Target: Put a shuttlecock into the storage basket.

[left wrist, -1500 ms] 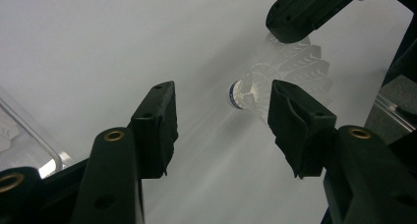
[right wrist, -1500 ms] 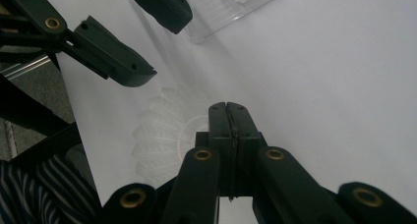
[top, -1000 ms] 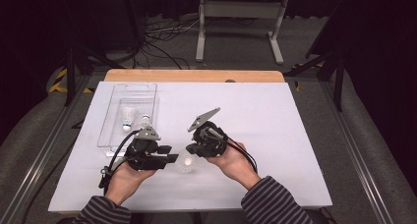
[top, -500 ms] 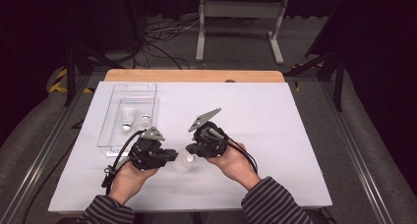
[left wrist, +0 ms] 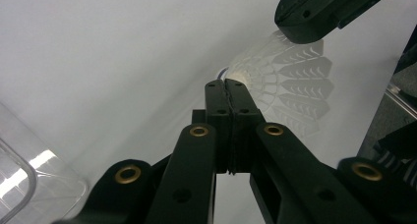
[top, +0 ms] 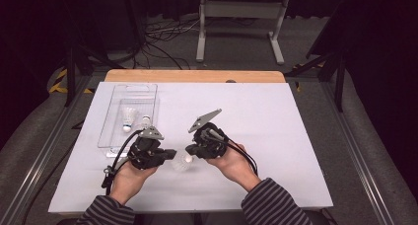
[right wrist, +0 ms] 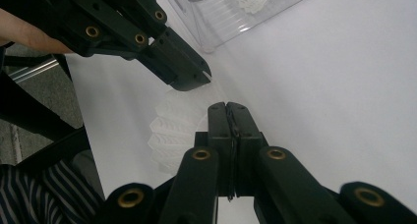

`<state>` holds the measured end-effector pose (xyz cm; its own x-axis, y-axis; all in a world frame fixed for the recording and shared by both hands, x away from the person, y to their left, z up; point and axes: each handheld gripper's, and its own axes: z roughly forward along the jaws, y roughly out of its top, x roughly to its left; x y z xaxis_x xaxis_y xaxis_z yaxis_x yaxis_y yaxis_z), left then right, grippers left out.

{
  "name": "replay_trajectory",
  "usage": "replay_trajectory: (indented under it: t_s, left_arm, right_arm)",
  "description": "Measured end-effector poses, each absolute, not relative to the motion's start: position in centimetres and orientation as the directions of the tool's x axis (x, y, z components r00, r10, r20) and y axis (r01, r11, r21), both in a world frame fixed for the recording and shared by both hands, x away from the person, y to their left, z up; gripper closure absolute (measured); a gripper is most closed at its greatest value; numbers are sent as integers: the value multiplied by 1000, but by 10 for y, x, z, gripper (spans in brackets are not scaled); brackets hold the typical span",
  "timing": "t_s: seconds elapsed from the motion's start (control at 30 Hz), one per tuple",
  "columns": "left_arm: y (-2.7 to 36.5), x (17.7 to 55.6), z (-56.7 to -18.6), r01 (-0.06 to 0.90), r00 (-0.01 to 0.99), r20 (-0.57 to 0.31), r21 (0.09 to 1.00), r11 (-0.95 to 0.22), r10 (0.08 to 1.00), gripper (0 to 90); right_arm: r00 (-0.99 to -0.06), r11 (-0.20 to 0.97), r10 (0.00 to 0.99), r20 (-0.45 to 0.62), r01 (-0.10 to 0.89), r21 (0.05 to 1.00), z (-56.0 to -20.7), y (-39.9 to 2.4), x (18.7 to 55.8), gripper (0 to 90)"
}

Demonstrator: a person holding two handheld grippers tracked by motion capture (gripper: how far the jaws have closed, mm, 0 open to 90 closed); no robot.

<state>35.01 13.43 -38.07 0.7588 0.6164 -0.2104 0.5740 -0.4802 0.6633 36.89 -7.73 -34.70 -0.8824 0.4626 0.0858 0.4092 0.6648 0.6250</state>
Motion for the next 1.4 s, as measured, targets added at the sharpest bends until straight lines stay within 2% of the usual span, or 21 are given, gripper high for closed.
replay_trajectory:
  t_s: [0.23,0.7,1.17,1.4]
  left_arm:
    - [137,351,-380,582,748,-212,665,-469,628,900]
    - [142,352,-378,579,745,-210,675,-457,634,900]
    - [146,351,-376,571,748,-201,680,-460,632,900]
    - [149,351,-374,576,743,-205,680,-454,637,900]
  right_arm:
    - [-877,647,471,96,418,638,-346,-80,368,834]
    - [-848,578,523,83,424,697,-344,-108,366,543]
    - [-810,508,584,60,422,751,-346,-142,361,354]
    - [-788,491,614,50,430,758,-349,-154,358,301]
